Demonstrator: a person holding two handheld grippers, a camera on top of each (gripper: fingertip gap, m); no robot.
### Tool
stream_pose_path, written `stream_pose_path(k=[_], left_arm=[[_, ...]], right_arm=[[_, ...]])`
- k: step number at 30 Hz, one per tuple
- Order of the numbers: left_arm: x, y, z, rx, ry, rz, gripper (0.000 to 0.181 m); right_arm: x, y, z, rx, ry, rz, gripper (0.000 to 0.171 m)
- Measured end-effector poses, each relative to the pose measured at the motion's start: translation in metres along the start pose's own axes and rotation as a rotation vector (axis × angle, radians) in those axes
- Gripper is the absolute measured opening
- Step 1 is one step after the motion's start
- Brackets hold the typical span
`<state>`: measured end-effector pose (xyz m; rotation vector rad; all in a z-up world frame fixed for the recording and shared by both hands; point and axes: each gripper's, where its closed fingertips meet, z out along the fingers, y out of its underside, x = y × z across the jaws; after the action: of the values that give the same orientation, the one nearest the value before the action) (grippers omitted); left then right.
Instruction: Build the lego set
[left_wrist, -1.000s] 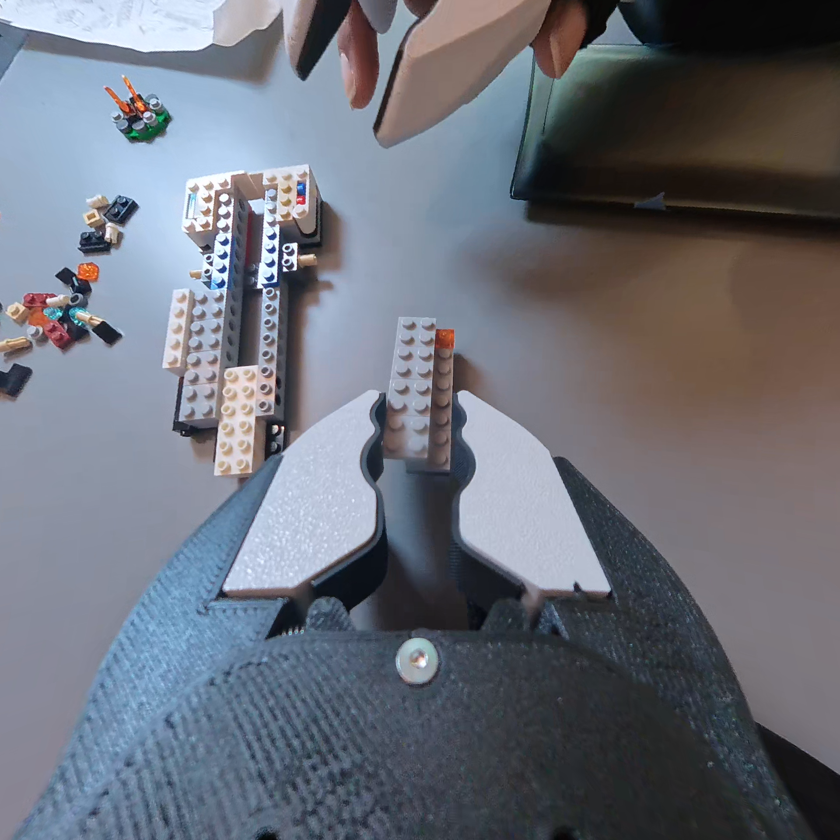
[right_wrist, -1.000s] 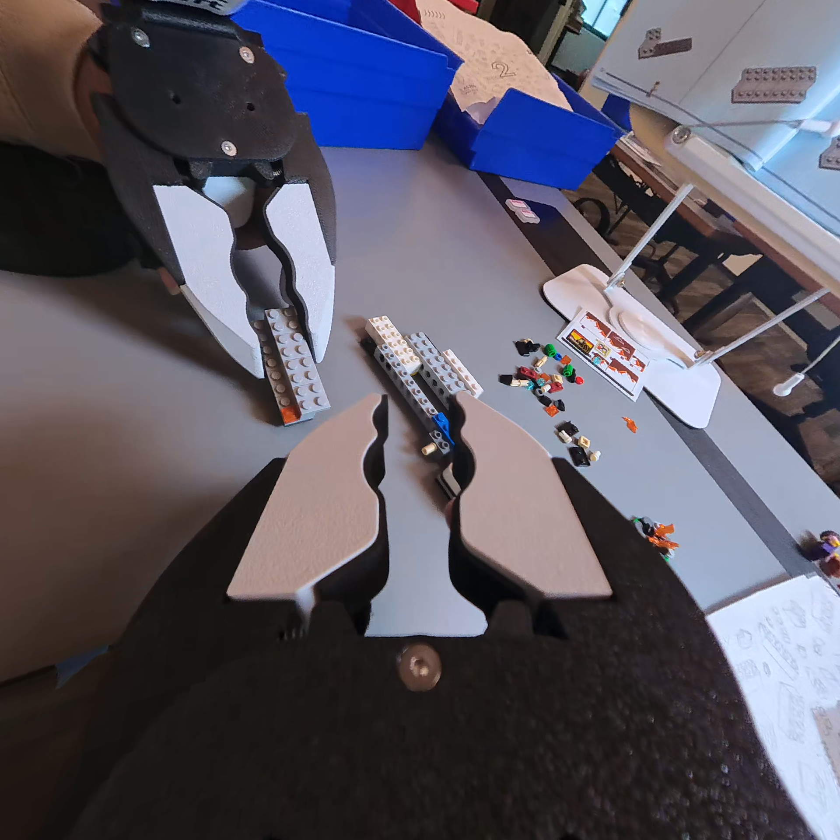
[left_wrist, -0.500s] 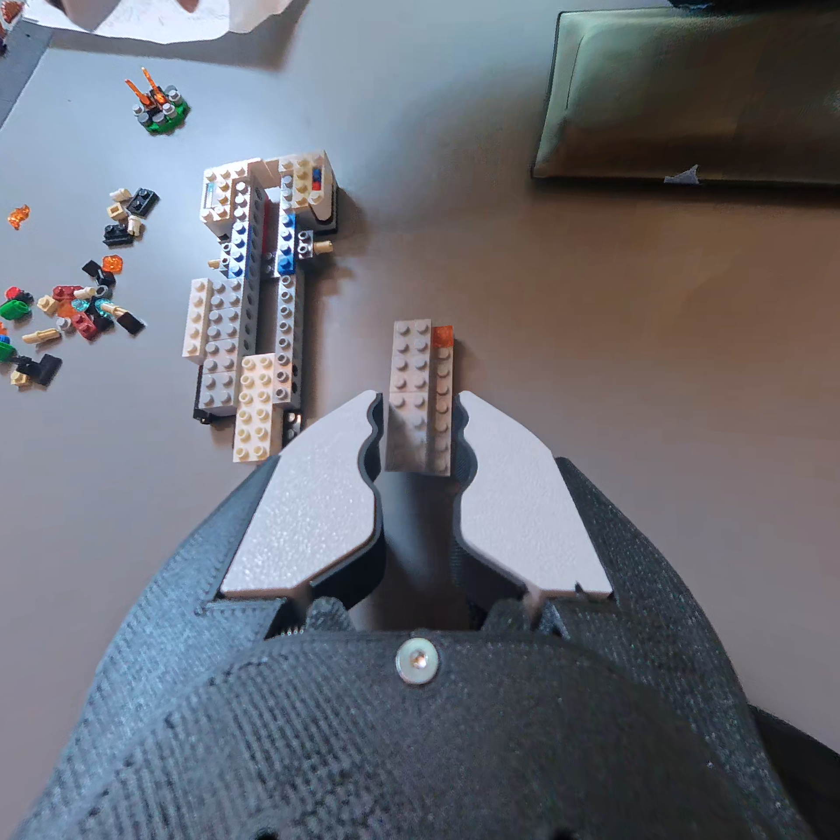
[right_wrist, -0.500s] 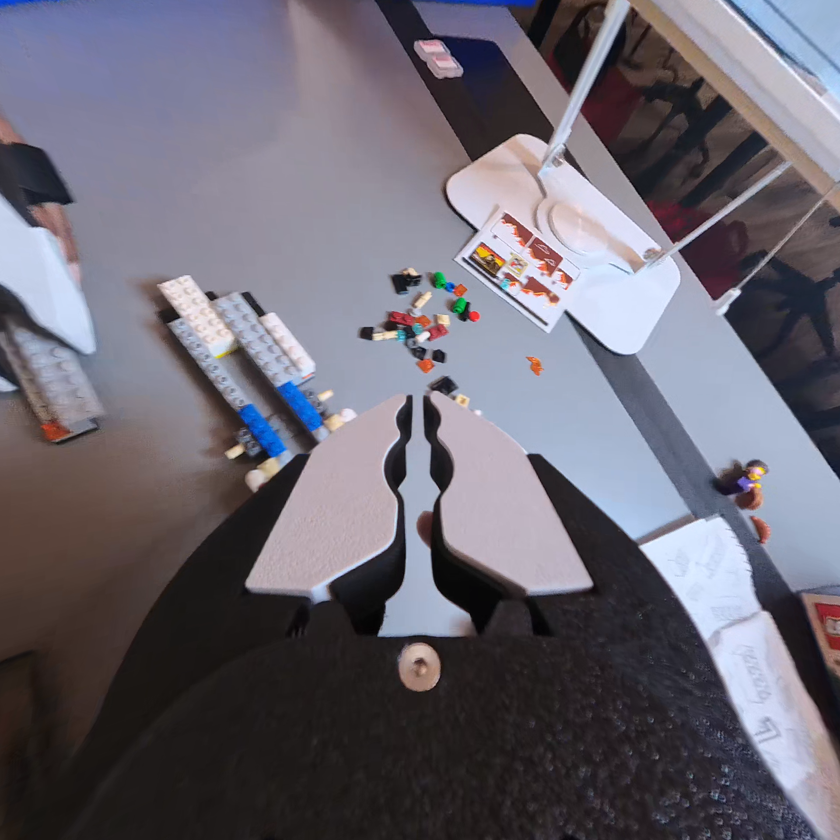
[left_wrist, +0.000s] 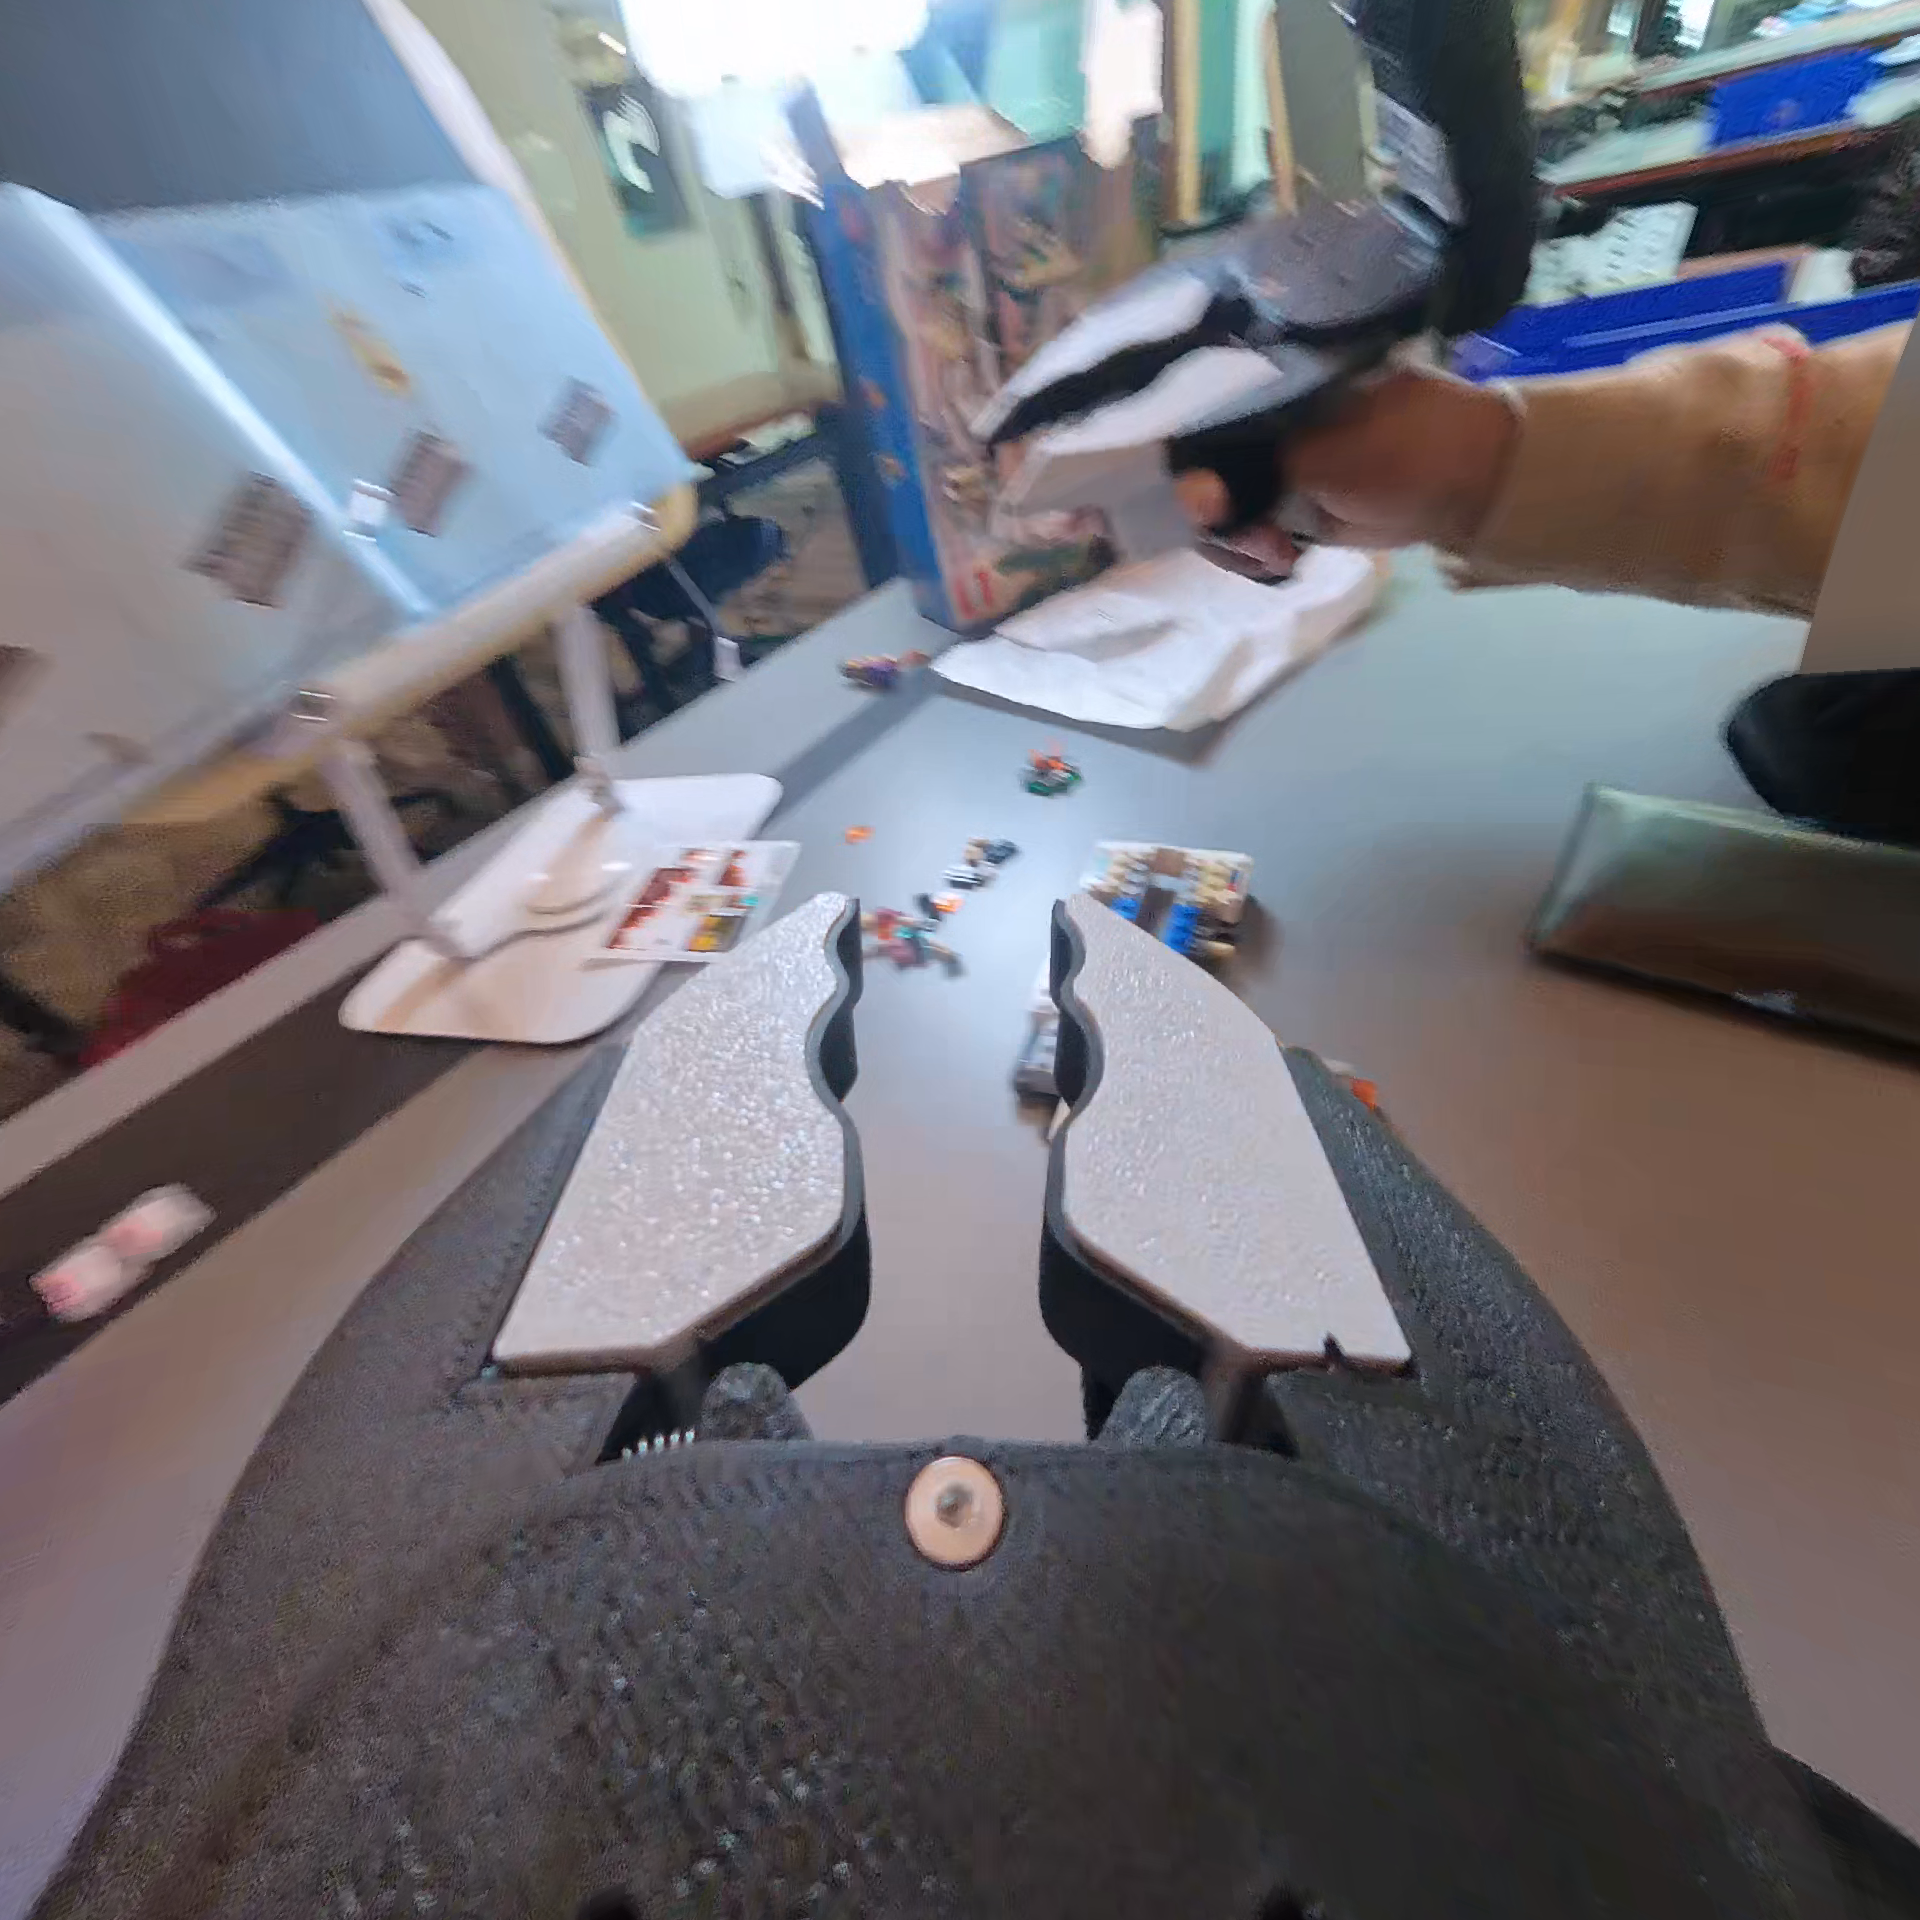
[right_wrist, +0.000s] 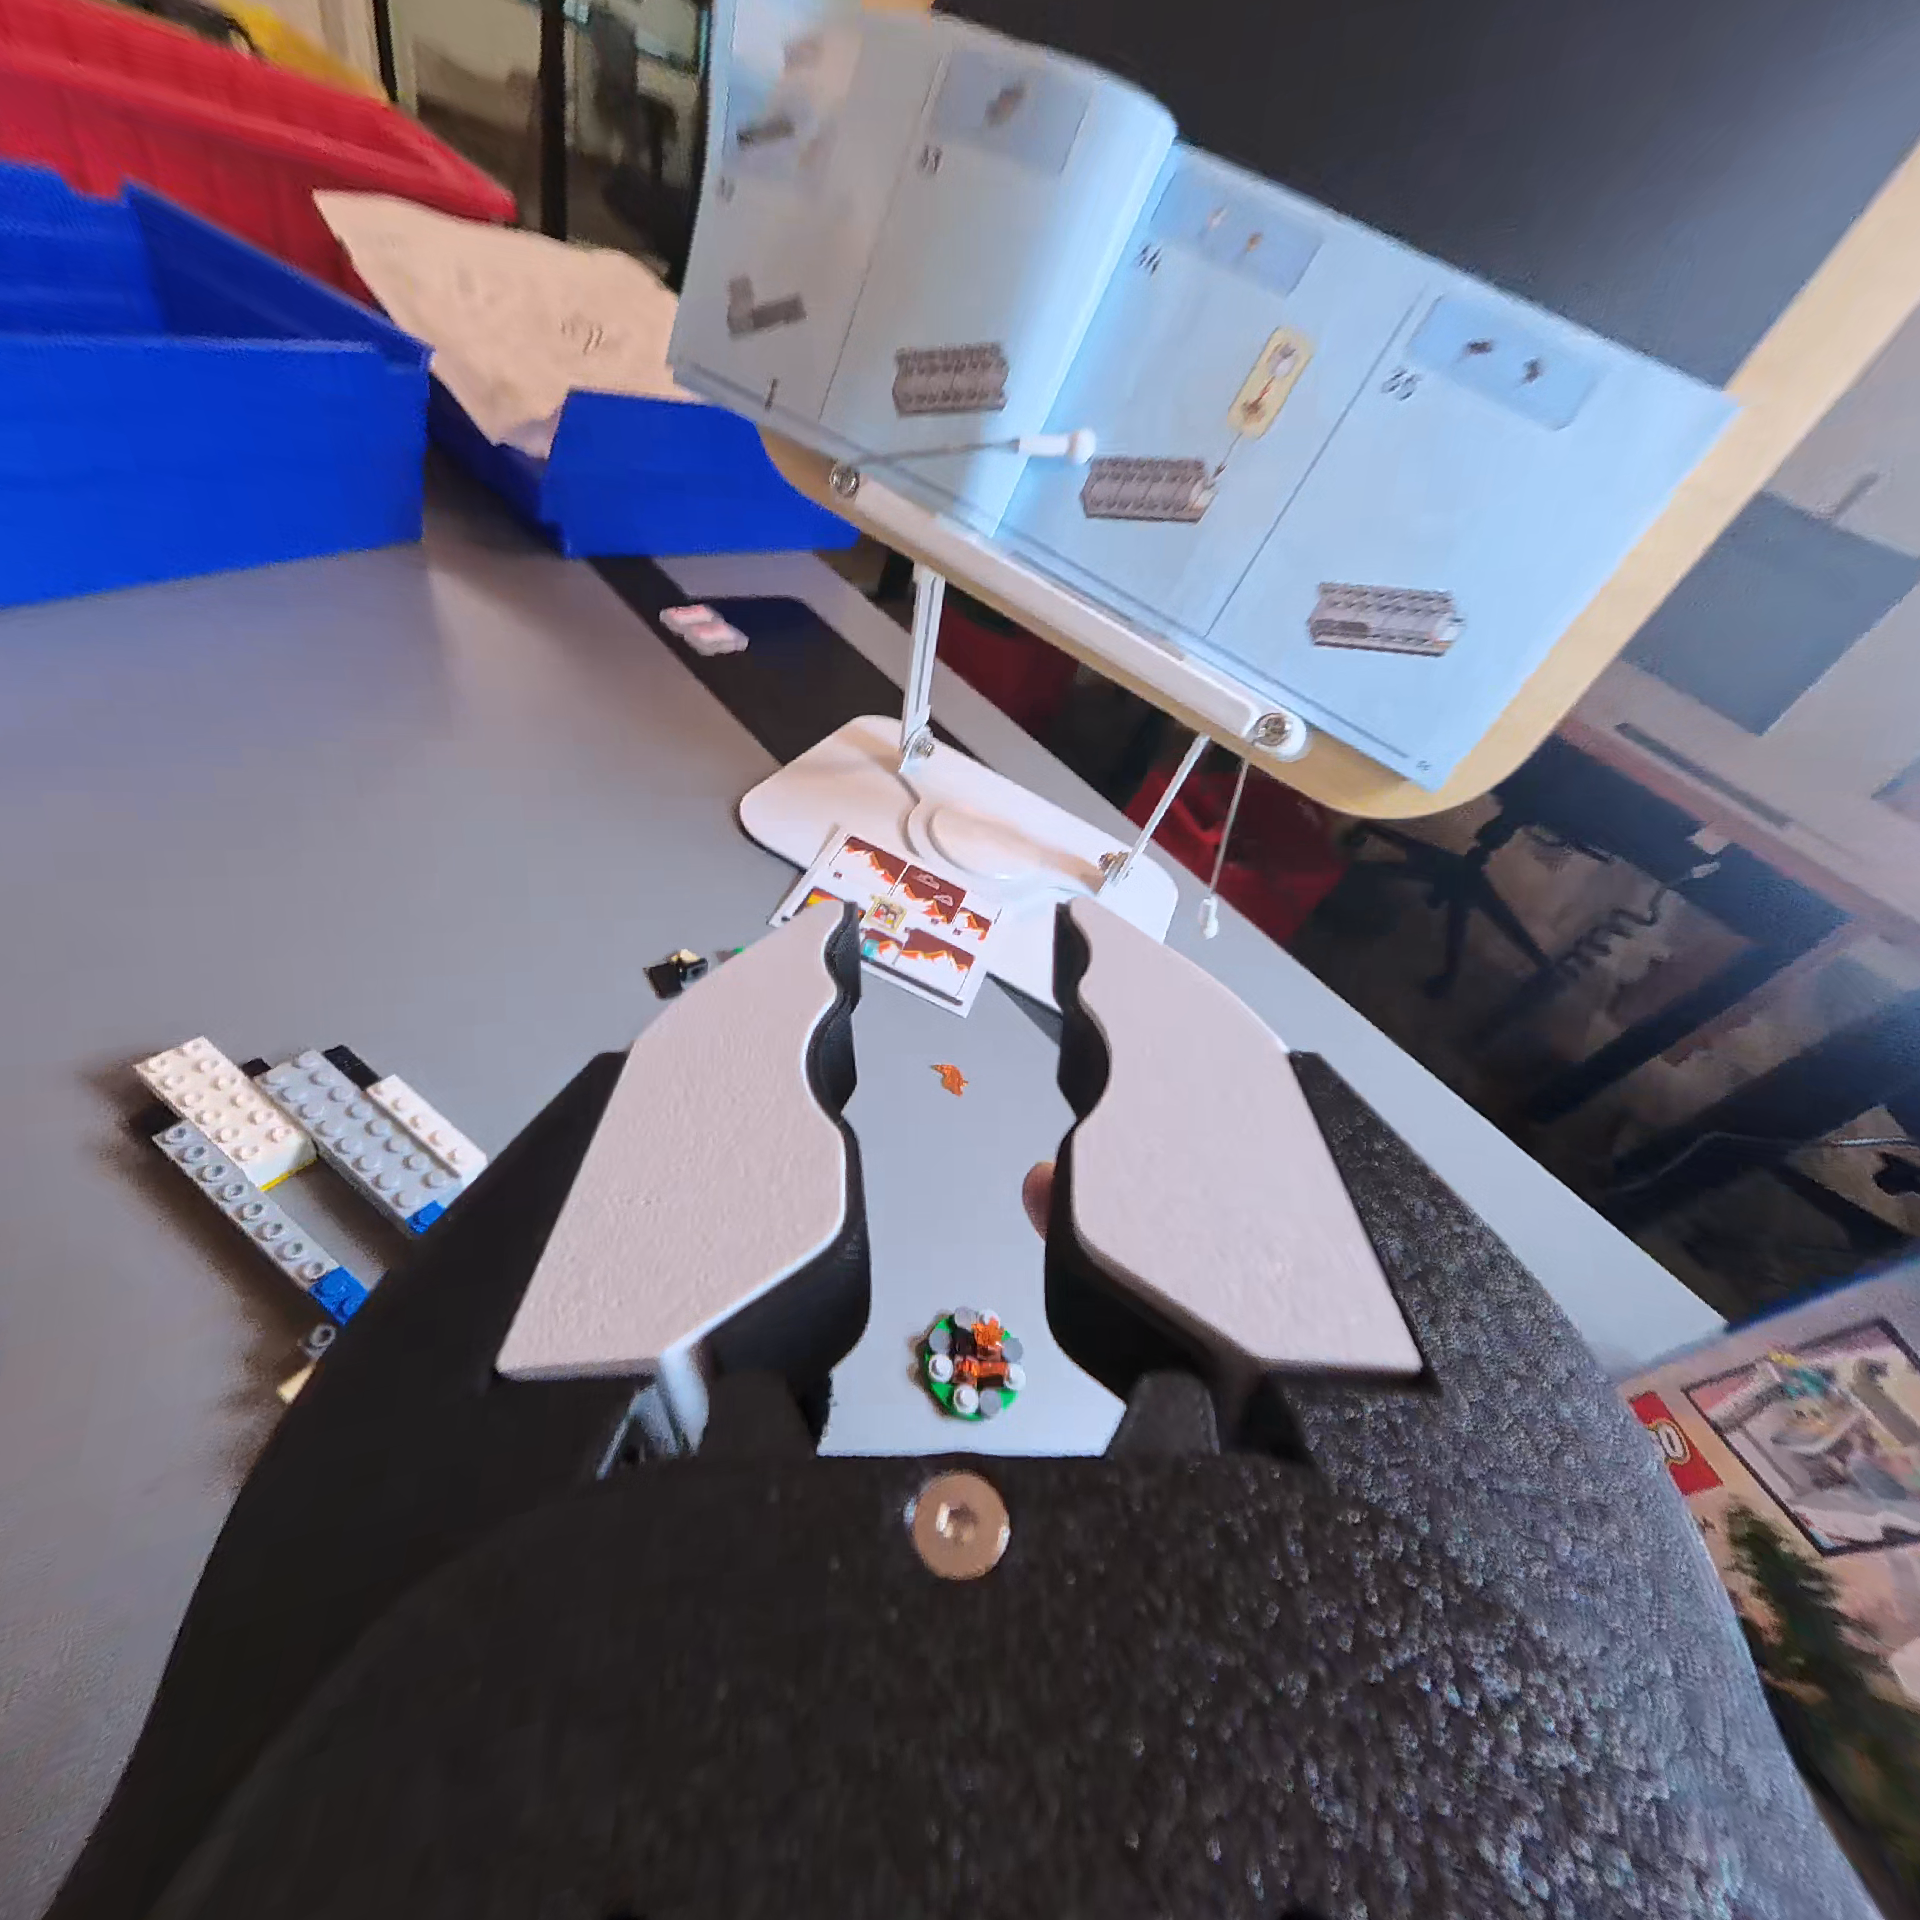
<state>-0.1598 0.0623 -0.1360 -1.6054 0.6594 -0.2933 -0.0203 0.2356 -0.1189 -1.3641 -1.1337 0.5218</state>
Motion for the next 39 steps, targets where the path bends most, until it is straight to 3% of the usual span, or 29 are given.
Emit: stream_pose_path(k=[4, 7, 10, 15, 22, 32, 39], left_arm=[[-0.067, -0.03, -0.073, 0.078, -0.297, 0.021, 0.033], [-0.126, -0.028, -0.142, -0.001, -0.514, -0.011, 0.03], [-0.174, 0.003, -0.194, -0.205, -0.596, -0.115, 0.03], [-0.196, 0.1, -0.228, -0.685, -0.478, -0.253, 0.029], [-0.195, 0.16, -0.221, -1.027, -0.248, -0.224, 0.022], [-0.233, 0.2, -0.147, -1.015, -0.182, -0.269, 0.028], [-0.243, 0.215, -0.135, -1.052, -0.173, -0.221, 0.021]], right_arm=[[-0.002, 0.003, -0.031, 0.055, 0.046, 0.025, 0.037], [-0.011, 0.01, -0.054, 0.052, 0.038, 0.043, 0.037], [-0.022, 0.019, -0.07, 0.043, 0.01, 0.062, 0.036], [-0.036, 0.032, -0.079, 0.032, -0.02, 0.085, 0.033], [-0.044, 0.033, -0.076, -0.005, -0.028, 0.068, 0.031], [-0.059, 0.014, -0.076, -0.025, -0.005, 0.02, 0.03], [-0.069, 0.014, -0.089, -0.055, -0.001, -0.044, 0.029]])
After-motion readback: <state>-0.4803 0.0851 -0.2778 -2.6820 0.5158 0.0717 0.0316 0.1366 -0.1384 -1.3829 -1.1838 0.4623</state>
